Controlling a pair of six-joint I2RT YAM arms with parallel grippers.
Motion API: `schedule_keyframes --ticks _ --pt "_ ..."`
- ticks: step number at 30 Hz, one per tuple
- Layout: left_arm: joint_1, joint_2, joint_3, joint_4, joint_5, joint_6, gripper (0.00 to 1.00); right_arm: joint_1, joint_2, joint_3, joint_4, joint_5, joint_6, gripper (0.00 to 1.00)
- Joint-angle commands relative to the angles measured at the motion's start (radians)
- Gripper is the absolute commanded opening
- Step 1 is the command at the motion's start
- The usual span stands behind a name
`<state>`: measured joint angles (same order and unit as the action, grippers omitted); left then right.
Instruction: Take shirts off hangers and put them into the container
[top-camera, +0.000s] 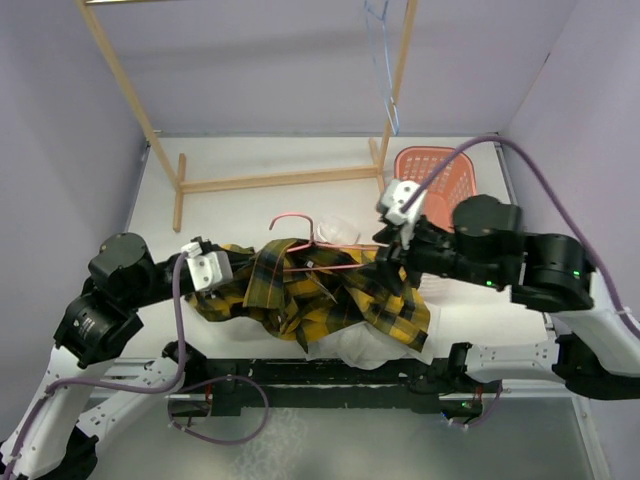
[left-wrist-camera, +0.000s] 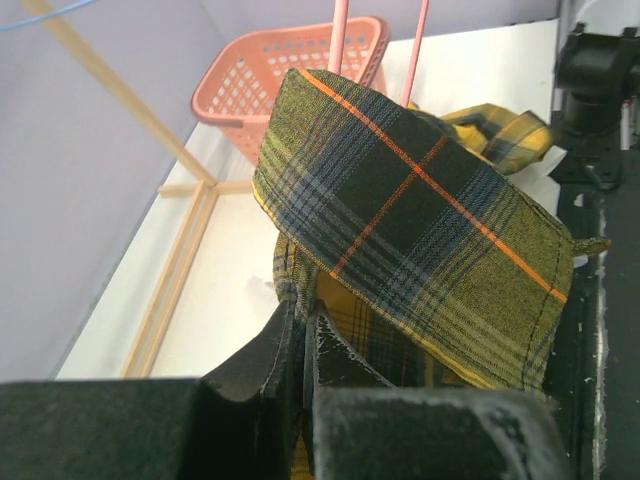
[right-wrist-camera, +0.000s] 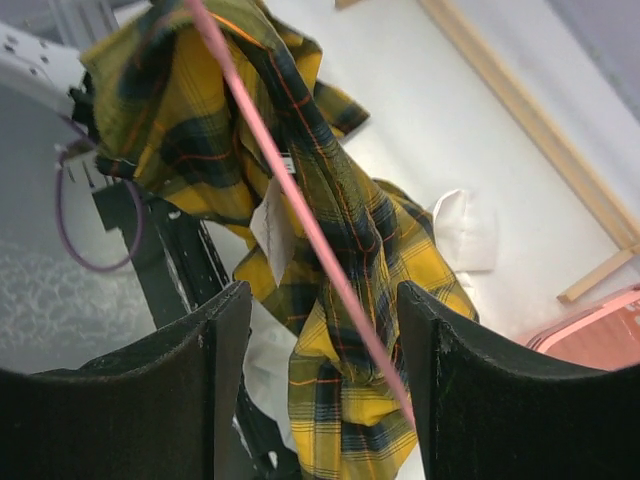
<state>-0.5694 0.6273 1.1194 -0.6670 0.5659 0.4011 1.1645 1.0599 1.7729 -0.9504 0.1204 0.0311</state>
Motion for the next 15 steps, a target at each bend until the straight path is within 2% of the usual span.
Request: schedule_keyframes --ticks 1,7,11,13,14,15 --pt "0.006 -0.023 0.033 0.074 0.126 -0.028 0.0 -0.001 0.017 -0.021 0.035 -0.066 -0.07 0.62" --pt "0.006 -0.022 0.041 0.051 0.146 -0.036 0.0 -0.001 0.04 -0.017 0.03 -0.092 -0.079 0.57" --pt "0.007 -0.029 0.026 0.053 0.141 -0.039 0.0 -0.001 0.039 -0.019 0.023 -0.1 -0.074 0.48" --pt "0.006 -0.031 0.021 0.05 0.131 -0.039 0.0 -0.002 0.035 -0.016 0.02 -0.103 -0.071 0.38" --pt "0.007 -0.031 0.021 0.049 0.123 -0.039 0.0 -0.002 0.034 -0.015 0.021 -0.101 -0.068 0.22" --pt "0.006 -0.032 0.019 0.047 0.115 -0.039 0.0 -0.001 0.031 -0.015 0.024 -0.096 -0.066 0.12"
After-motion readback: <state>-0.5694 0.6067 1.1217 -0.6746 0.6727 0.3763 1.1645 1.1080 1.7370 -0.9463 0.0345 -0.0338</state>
